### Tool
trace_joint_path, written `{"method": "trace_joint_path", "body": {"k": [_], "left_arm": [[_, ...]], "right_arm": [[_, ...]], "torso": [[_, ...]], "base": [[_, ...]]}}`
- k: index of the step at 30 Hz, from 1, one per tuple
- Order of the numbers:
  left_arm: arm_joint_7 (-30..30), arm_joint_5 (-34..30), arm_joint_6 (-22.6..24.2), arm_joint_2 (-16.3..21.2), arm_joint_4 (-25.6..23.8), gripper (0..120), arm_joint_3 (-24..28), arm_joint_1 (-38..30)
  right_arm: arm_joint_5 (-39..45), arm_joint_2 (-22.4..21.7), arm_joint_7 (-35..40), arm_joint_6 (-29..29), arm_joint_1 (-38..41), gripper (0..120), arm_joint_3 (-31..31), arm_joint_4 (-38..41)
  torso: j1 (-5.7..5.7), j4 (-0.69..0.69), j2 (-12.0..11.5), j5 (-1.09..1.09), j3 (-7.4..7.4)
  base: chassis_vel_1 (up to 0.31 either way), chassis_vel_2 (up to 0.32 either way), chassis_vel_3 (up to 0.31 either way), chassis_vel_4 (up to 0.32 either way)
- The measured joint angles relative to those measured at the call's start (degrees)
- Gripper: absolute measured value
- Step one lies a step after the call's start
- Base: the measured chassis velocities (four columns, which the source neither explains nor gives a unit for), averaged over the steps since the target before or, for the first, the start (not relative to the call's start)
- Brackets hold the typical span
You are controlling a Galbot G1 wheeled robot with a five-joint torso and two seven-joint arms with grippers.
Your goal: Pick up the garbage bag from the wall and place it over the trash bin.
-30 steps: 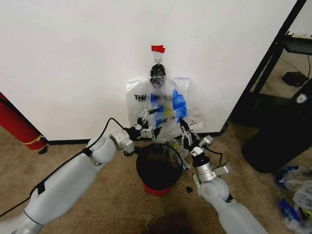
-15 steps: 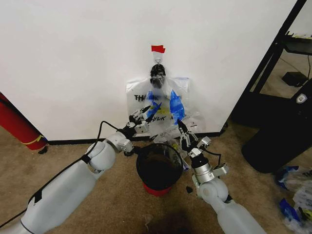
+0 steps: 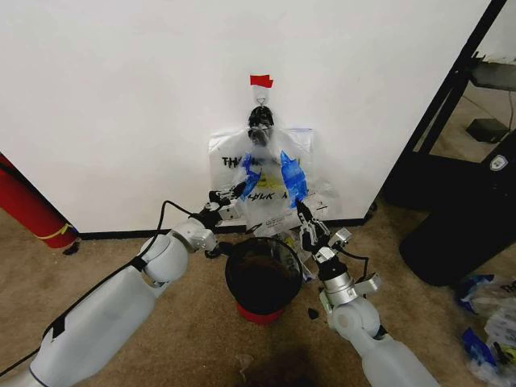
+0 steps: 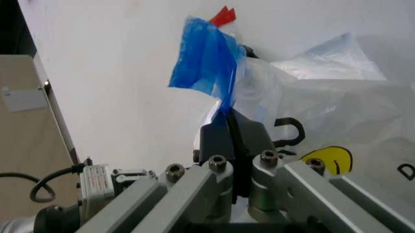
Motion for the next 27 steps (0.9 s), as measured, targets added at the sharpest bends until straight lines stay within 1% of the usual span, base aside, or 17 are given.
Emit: {"method": "trace_joint_path", "body": {"k": [3,5,8,10,12,13,15,18,19,23,27], "left_arm": [[-1.7,-3.9,0.9,-0.2,-0.5,0,-1.2,1.6],[-2.3,-5.0,1.1,-0.4,-0.5,0,-1.5,2.0],[-5.1,-11.1,1.2,-1.7,-0.2,0,-2.4,3.0],[-6.8,-16.7,0.5,-2.8,0.2,0,-2.4,3.3],[-7.0,-17.5,0.4,-2.9,0.2,0,-2.4,3.3],[-8.4,-23.2,-0.5,-4.1,0.3,0,-2.4,3.6],[-9.4,-30.1,-2.7,-5.5,0.7,0,-2.4,4.1],[-10.0,-37.9,-6.2,-8.0,1.8,0,-2.8,4.9],[-10.0,-37.9,-6.2,-8.0,1.8,0,-2.8,4.9],[-11.5,-43.7,-7.9,-10.2,2.3,0,-3.9,6.1],[-12.5,-46.2,-8.3,-10.8,2.5,0,-4.3,6.5]], "right_arm": [[0.0,0.0,0.0,0.1,-0.5,0,0.3,0.3],[0.0,0.0,0.0,0.1,-0.6,0,0.4,0.4],[0.0,-0.1,-0.1,0.4,-1.0,0,0.6,0.4],[0.2,-0.1,-0.1,0.5,-1.3,0,0.7,0.4],[0.3,-0.1,-0.1,0.5,-1.3,0,0.7,0.4],[0.7,-0.1,0.0,0.5,-1.5,0,0.8,0.4],[1.3,0.0,0.0,0.6,-1.8,0,1.1,0.5],[2.4,0.1,0.0,0.8,-2.2,0,1.6,0.9],[2.4,0.1,0.0,0.8,-2.2,0,1.6,0.9],[4.1,0.1,-0.1,0.9,-2.3,0,1.6,1.1],[4.8,0.1,-0.6,1.3,-2.1,0,1.7,0.9]], "torso": [[0.0,0.0,0.0,0.0,0.0],[0.0,0.01,0.0,0.0,0.0],[0.0,0.01,0.0,0.01,0.0],[0.0,0.0,0.0,0.0,0.0],[0.0,0.0,0.0,0.0,0.0],[0.0,-0.01,0.0,0.0,0.0],[0.0,0.02,0.0,0.02,0.0],[0.0,-0.01,0.0,0.01,0.0],[0.0,-0.01,0.0,0.01,0.0],[0.0,0.01,0.0,0.01,0.0],[0.0,0.0,0.0,0.01,0.0]], "base": [[0.0,0.0,0.0,0.0],[0.0,0.0,0.0,0.0],[0.0,0.0,0.0,0.0],[0.0,0.0,0.0,0.0],[0.0,0.0,0.0,0.0],[0.0,0.0,0.0,0.0],[0.0,0.0,0.0,0.0],[0.0,0.0,0.0,0.0],[0.0,0.0,0.0,0.0],[0.0,0.0,0.0,0.0],[0.0,0.0,0.0,0.0]]}}
